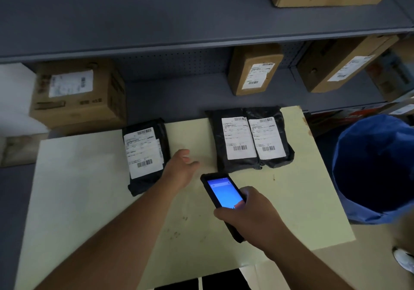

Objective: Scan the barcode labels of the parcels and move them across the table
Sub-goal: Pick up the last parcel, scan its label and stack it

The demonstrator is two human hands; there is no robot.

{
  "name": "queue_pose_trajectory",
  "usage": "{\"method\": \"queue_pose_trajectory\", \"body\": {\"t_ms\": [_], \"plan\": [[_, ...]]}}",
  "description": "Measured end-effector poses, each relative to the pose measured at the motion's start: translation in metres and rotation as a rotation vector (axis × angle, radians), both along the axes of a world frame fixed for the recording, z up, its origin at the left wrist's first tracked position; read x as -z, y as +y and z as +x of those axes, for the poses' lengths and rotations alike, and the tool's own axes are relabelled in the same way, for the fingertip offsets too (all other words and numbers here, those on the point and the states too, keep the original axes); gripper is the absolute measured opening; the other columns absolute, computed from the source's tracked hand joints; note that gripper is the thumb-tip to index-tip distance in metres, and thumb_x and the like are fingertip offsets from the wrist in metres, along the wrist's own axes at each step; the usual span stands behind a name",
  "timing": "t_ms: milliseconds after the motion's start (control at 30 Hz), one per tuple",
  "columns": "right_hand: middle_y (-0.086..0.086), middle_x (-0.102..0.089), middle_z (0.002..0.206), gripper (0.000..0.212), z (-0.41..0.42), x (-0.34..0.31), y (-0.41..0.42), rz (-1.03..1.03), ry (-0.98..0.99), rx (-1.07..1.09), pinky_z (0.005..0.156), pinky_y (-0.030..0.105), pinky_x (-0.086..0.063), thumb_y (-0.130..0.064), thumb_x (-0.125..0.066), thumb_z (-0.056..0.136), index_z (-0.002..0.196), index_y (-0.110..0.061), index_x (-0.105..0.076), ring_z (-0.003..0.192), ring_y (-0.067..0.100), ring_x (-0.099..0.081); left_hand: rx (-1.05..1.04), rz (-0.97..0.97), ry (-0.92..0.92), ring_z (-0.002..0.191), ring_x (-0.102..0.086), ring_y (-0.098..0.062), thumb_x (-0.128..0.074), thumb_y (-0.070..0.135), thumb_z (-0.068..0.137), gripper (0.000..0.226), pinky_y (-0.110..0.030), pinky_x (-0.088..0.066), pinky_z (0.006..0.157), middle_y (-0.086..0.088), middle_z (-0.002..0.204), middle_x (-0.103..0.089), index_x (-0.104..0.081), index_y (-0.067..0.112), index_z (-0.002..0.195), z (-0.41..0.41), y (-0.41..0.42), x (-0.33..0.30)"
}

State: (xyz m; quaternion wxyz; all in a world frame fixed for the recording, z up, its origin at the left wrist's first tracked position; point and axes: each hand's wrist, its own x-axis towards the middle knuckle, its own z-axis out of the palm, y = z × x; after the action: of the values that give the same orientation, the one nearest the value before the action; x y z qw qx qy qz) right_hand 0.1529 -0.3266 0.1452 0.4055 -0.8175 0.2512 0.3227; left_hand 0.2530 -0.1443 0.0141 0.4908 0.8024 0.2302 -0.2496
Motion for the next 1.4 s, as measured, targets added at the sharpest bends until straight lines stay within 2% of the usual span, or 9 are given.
{"method": "queue_pose_trajectory", "body": {"t_ms": [133,267,400,467,600,733,933,1200,1400], "plan": [[-0.002,-0.059,0.081,0.041,-0.004,-0.002,0.024,-0.001,-0.009,-0.055,0.054,0.026,-0.046,-0.038,-0.083,0.074,0.102,-0.019,-0.059,0.061,0.013,-0.057,-0.03,0.014,-0.013,0.11,-0.061,-0.017,-0.07,0.03,0.094,0.06,-0.034,-0.055,0.09,-0.001,0.138,-0.062,-0.049,0.023,0.149,-0.007,0.032,-0.008],[-0.002,-0.061,0.082,0.042,-0.005,-0.002,0.048,0.02,-0.006,-0.093,0.051,0.024,-0.046,-0.039,-0.084,0.074,0.103,-0.021,-0.058,0.06,0.012,-0.058,-0.055,0.083,-0.037,0.099,-0.061,-0.017,-0.068,0.031,0.095,0.05,-0.026,-0.049,0.067,0.0,0.129,-0.064,-0.053,0.021,0.141,-0.016,0.062,-0.012],[-0.001,-0.063,0.085,0.044,-0.005,0.001,0.069,0.032,0.001,-0.105,0.057,0.029,-0.049,-0.039,-0.085,0.072,0.102,-0.02,-0.06,0.065,0.015,-0.06,-0.223,0.223,-0.079,0.115,-0.065,-0.027,-0.071,0.026,0.091,0.05,-0.028,-0.047,0.086,-0.006,0.135,-0.064,-0.059,0.016,0.138,-0.025,0.095,-0.006],[-0.002,-0.062,0.085,0.044,-0.004,0.003,0.078,0.029,0.009,-0.111,0.058,0.03,-0.049,-0.04,-0.085,0.072,0.103,-0.02,-0.06,0.065,0.014,-0.06,-0.306,0.249,-0.069,0.117,-0.065,-0.03,-0.072,0.023,0.089,0.05,-0.03,-0.048,0.087,-0.01,0.137,-0.062,-0.06,0.014,0.136,-0.03,0.11,-0.001],[-0.002,-0.062,0.082,0.042,-0.003,0.008,0.091,0.03,0.014,-0.127,0.054,0.027,-0.048,-0.038,-0.085,0.075,0.104,-0.02,-0.06,0.06,0.013,-0.059,-0.354,0.325,-0.002,0.118,-0.064,-0.037,-0.076,0.033,0.082,0.057,-0.048,-0.057,0.096,-0.012,0.131,-0.06,-0.056,0.014,0.131,-0.037,0.123,0.011],[-0.001,-0.064,0.087,0.05,-0.001,0.014,0.099,0.021,0.03,-0.14,0.053,0.027,-0.049,-0.041,-0.084,0.074,0.113,-0.021,-0.06,0.061,0.012,-0.061,-0.388,0.318,0.114,0.133,-0.054,-0.037,-0.079,0.044,0.081,0.085,-0.05,-0.05,0.107,-0.014,0.146,-0.051,-0.043,0.013,0.151,-0.037,0.126,0.018],[-0.004,-0.064,0.087,0.052,0.003,0.021,0.105,0.001,0.047,-0.127,0.058,0.029,-0.051,-0.044,-0.083,0.07,0.111,-0.023,-0.059,0.062,0.011,-0.062,-0.397,0.197,0.213,0.123,-0.059,-0.036,-0.084,0.057,0.067,0.094,-0.051,-0.054,0.101,-0.012,0.136,-0.056,-0.049,0.011,0.141,-0.028,0.116,0.027],[-0.003,-0.065,0.09,0.048,0.006,0.025,0.101,-0.043,0.048,-0.121,0.054,0.025,-0.05,-0.044,-0.082,0.068,0.106,-0.025,-0.059,0.058,0.011,-0.062,-0.388,0.341,0.278,0.133,-0.047,-0.034,-0.088,0.065,0.06,0.12,-0.049,-0.046,0.11,-0.015,0.144,-0.044,-0.033,0.007,0.149,-0.016,0.096,0.033],[-0.001,-0.064,0.092,0.049,0.006,0.028,0.095,-0.066,0.046,-0.121,0.054,0.026,-0.049,-0.05,-0.079,0.062,0.099,-0.027,-0.056,0.063,0.014,-0.062,-0.386,0.35,0.299,0.135,-0.046,-0.037,-0.089,0.062,0.061,0.121,-0.051,-0.046,0.109,-0.016,0.148,-0.041,-0.03,0.006,0.15,-0.011,0.09,0.034]]}}
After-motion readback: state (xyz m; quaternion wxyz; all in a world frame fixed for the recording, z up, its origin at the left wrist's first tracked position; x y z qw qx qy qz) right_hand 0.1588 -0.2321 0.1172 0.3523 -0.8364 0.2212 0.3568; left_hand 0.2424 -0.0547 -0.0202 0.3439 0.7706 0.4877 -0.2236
